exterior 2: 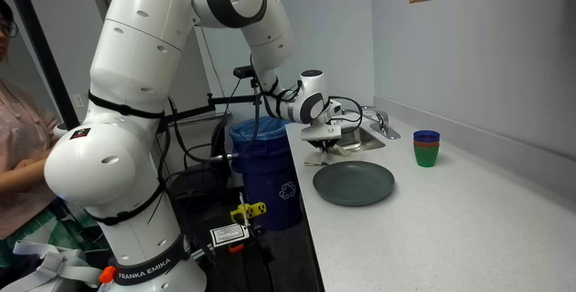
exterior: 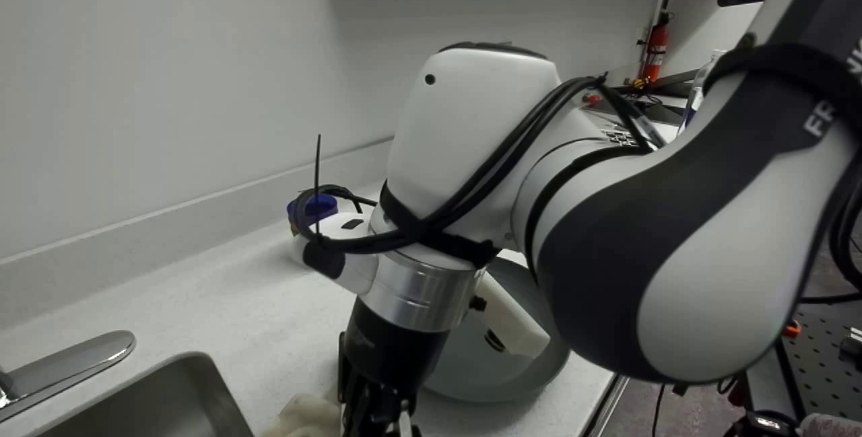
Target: Use the towel to wipe the top cupboard door
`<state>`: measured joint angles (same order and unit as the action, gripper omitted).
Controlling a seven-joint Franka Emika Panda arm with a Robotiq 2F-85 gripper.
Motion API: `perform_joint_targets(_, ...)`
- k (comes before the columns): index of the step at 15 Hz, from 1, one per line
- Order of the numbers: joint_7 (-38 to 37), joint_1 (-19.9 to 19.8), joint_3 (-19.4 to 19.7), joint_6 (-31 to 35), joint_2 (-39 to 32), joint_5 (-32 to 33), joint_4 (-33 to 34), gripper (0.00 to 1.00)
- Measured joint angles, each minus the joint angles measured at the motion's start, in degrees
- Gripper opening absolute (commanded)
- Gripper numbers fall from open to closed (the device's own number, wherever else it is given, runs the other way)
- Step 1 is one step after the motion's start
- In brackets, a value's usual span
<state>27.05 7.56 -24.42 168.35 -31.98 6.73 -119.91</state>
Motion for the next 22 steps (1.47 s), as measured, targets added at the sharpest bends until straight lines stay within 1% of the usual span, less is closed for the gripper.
perform_joint_targets(3,0.21,-6.65,-8.34,3.74,1.61,-3.05,-3.36,0.02)
perform_joint_targets(5,0.18,-11.16,-13.62,6.66,3.84,-3.91,-6.38,0.02)
perform_joint_targets(7,0.16,-14.28,-16.54,9.61,7.22,-4.00,-9.72,0.02)
perform_joint_targets(11,0.16,-18.37,-18.40,10.85,15.26,-4.00,-15.50,0.02)
perform_joint_targets(16,-1.20,-20.33,-18.43,10.85,23.23,-4.42,-20.35,0.02)
perform_joint_targets(19,-2.81,-20.37,-18.56,10.85,25.94,-6.20,-22.13,0.02)
perform_joint_targets(20,-2.83,-20.97,-19.47,10.85,26.86,-8.12,-22.76,0.06)
perform_joint_targets(22,-2.52,-22.70,-22.42,10.85,28.56,-12.47,-23.67,0.06)
